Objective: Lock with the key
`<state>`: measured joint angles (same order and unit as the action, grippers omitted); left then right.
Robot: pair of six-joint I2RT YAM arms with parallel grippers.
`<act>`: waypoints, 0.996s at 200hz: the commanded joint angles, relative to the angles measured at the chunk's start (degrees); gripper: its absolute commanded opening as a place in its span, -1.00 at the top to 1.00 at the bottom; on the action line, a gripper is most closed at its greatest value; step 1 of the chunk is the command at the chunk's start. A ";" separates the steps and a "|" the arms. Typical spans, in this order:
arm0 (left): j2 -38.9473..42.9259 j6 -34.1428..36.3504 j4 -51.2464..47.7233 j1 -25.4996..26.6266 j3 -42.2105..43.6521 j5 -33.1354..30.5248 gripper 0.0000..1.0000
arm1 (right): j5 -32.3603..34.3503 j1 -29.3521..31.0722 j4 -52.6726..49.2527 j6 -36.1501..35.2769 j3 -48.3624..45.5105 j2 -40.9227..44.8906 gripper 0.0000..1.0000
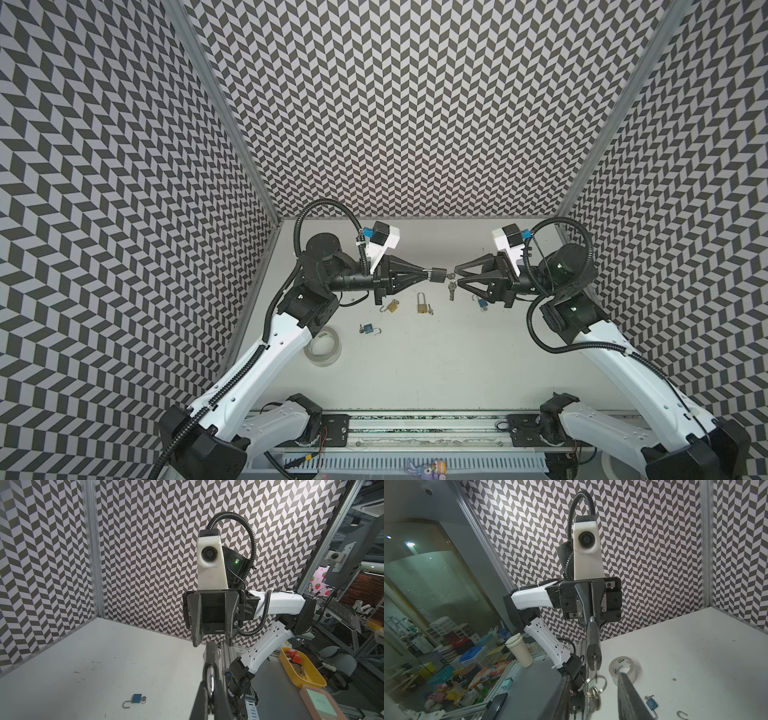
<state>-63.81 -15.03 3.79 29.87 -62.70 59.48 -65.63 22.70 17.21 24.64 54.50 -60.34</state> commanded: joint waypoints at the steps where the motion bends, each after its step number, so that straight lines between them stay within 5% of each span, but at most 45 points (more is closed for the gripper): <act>1: -0.34 0.26 2.09 0.18 -0.67 1.17 1.00 | -1.52 0.39 3.88 1.17 1.92 -0.70 0.26; 95: -0.94 0.17 2.49 0.63 -0.89 1.25 1.00 | -1.28 1.33 2.31 0.47 2.38 -1.68 0.43; 199: -1.06 0.96 1.61 0.63 -1.20 0.50 1.00 | -0.91 1.73 1.29 -0.54 2.37 -1.45 0.93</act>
<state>-64.82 -14.83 3.84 30.04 -62.70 59.75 -66.43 23.90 17.74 24.71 55.72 -62.28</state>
